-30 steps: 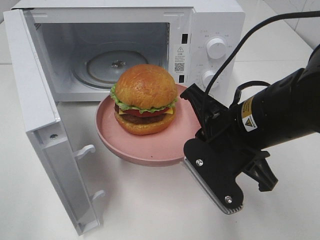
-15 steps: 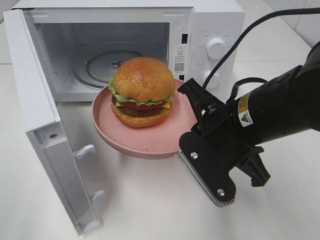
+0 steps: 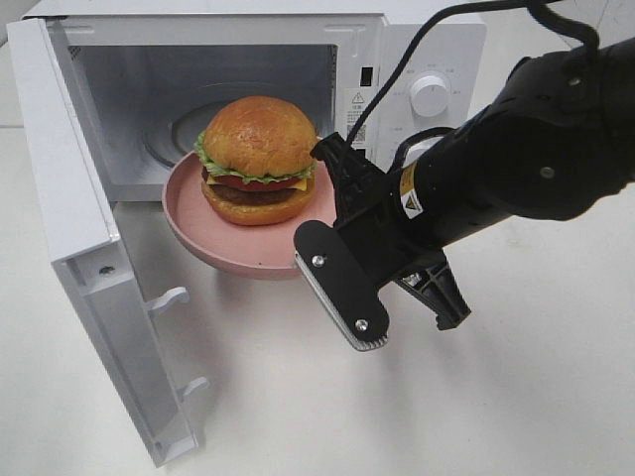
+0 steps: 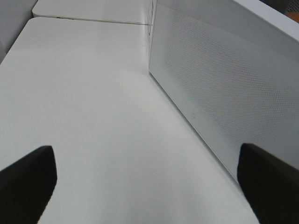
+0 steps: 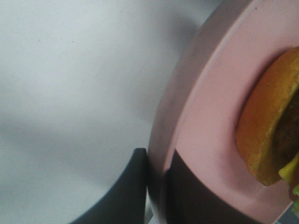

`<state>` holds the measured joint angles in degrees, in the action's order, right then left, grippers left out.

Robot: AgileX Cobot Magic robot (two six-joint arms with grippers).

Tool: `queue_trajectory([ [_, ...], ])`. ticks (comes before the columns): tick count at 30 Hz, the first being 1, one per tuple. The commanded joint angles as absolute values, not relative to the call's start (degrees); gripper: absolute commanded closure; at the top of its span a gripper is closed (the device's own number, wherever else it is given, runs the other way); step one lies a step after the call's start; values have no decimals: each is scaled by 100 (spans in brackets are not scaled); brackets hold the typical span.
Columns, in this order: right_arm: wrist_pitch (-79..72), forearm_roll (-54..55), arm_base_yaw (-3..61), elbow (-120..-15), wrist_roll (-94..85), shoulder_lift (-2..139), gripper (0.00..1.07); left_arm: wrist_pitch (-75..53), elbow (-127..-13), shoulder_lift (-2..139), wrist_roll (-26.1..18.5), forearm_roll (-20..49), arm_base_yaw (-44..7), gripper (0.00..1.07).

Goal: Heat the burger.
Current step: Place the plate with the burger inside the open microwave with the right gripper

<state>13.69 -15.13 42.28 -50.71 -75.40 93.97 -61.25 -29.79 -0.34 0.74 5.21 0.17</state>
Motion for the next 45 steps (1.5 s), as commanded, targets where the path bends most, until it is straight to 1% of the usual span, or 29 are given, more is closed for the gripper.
queue_trajectory([
  [1, 1077, -1599, 4217, -5420, -7489, 9568, 105, -6136, -2962, -126, 74, 510, 6, 9],
  [8, 1157, -1610, 4217, -5770, -7489, 9872, 105, -6136, -2962, -126, 74, 510, 6, 9],
  [10, 1180, -1610, 4217, -6045, -7483, 10050, 105, -6136, -2962, -126, 74, 510, 6, 9],
  [16, 1180, -1616, 4217, -6343, -7408, 10233, 104, -6136, -2962, -126, 74, 510, 6, 9],
  [18, 1192, -1616, 4217, -6600, -7380, 10422, 105, -6136, -2962, -126, 74, 510, 6, 9],
  [32, 1450, -1616, 4211, -7305, -7357, 10943, 104, -6136, -2962, -126, 74, 510, 6, 9],
  [45, 1610, -1748, 4211, -7998, -6795, 11459, 104, -6136, -2962, -126, 74, 510, 6, 9],
])
